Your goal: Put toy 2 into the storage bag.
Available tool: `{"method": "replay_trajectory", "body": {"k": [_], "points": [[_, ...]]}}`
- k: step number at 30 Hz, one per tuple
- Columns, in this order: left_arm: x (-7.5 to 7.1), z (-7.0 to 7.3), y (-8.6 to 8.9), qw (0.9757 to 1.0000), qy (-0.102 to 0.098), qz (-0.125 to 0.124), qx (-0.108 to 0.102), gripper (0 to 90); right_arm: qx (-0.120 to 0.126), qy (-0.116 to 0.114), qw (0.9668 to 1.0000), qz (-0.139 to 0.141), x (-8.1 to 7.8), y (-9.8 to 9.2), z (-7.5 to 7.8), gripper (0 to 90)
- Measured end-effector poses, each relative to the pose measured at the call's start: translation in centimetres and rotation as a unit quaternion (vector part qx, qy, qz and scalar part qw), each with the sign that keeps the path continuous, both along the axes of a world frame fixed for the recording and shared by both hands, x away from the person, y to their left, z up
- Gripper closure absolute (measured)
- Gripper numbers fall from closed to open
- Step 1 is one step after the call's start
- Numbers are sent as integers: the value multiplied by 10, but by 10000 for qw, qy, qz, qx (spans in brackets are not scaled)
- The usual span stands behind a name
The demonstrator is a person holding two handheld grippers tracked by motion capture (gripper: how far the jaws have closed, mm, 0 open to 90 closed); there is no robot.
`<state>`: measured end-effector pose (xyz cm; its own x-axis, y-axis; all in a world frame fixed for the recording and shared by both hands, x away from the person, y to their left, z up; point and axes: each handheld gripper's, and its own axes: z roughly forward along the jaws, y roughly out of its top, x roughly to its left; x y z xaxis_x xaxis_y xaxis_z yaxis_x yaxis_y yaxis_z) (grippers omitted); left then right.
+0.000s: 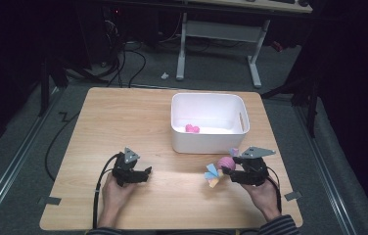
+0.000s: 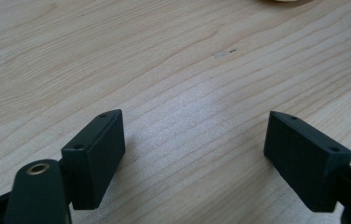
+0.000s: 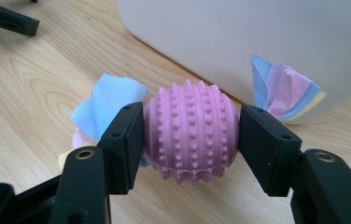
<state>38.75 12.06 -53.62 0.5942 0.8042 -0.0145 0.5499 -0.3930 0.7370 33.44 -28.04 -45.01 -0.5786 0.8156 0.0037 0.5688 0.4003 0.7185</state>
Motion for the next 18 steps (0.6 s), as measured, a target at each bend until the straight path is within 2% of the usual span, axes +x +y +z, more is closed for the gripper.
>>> {"method": "replay_trajectory", "body": {"k": [7,12,18], "points": [[0,0,0,10000,0,-7,20,197,-159,-131,9998,70,-4,-6,29,423],[0,0,0,10000,1,-8,22,197,-152,-256,9995,143,-4,-8,46,422],[0,0,0,10000,1,-7,20,197,-79,-278,9995,160,-3,-11,61,422]]}}
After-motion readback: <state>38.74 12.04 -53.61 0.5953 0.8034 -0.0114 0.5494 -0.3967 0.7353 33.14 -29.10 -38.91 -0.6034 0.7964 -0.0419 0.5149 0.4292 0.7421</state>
